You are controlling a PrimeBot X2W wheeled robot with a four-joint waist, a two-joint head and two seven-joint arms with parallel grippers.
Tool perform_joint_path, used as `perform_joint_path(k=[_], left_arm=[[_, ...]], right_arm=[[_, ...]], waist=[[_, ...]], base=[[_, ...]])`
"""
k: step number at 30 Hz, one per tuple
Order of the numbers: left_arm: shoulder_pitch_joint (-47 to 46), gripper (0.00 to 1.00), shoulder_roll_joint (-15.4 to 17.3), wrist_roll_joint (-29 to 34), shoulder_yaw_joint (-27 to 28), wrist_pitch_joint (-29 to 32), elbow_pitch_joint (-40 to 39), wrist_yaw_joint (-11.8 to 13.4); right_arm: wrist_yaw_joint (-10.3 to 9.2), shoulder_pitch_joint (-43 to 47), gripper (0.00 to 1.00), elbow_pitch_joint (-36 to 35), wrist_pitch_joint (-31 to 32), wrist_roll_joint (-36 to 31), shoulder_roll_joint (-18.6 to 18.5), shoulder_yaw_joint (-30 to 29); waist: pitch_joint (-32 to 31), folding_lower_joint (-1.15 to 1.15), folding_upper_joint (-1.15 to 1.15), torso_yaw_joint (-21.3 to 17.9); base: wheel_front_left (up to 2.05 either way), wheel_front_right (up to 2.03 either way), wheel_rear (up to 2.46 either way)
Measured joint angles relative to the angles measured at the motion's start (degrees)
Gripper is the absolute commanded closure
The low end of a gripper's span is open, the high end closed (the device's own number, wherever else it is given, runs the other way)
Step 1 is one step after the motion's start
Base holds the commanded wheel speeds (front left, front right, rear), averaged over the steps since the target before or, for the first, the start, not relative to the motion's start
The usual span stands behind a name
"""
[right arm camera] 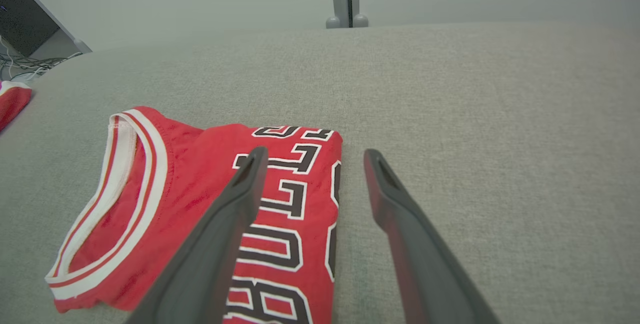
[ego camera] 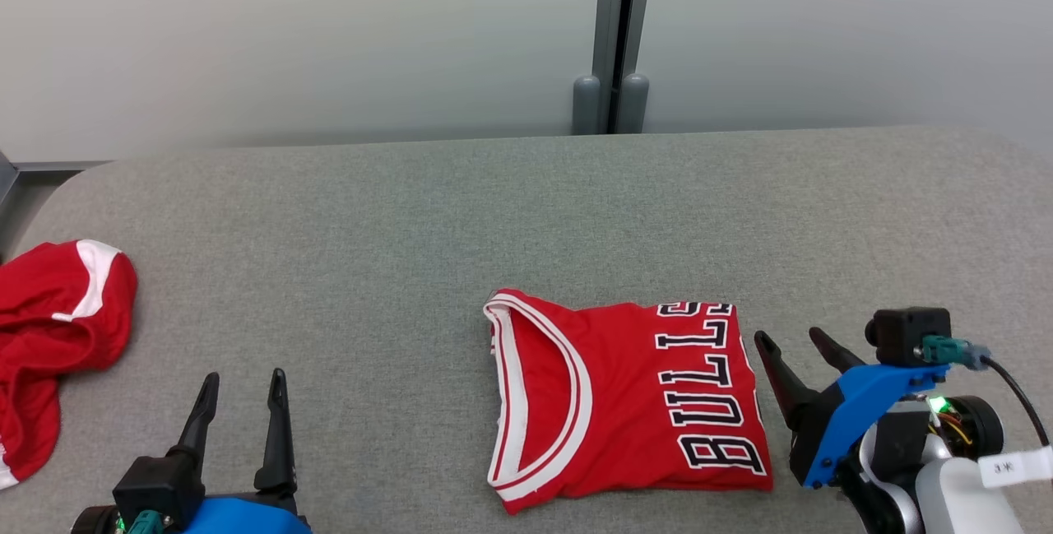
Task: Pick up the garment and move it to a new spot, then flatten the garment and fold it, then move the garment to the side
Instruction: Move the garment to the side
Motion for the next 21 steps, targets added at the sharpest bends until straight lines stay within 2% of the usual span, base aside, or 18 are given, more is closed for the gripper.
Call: perform_joint_path(k=[4, 8, 13, 21], left_arm=[[-0.9, 0.0, 0.1, 0.0, -0.7, 0.1, -0.3, 0.0], [-1.3, 0.0, 0.1, 0.1, -1.3, 0.2, -0.6, -0.1], [-2.6, 0.0, 0.3, 0.2, -1.7, 0.2, -1.2, -0.1], [-4.7, 0.0, 0.2, 0.1, -2.6, -0.3, -1.1, -0.1]], right_arm=[[-0.01, -3.3, 0.0, 2.7, 10.1, -0.9, 0.3, -1.7], [0.0, -4.6, 0.0, 7.0, 17.3, -2.2, 0.6, -2.0], [0.0, -6.7, 0.0, 12.4, 19.8, -2.1, 0.5, -3.7], [-0.01, -11.2, 0.0, 20.6, 19.9, -0.5, 0.3, -2.6]], waist=[[1.0, 0.0, 0.0, 0.7], [2.0, 0.0, 0.0, 1.6], [3.6, 0.01, 0.0, 2.9], [6.1, -0.01, 0.0, 4.8]], base=[[0.0, 0.0, 0.0], [0.0, 0.0, 0.0], [0.0, 0.0, 0.0], [0.0, 0.0, 0.0]])
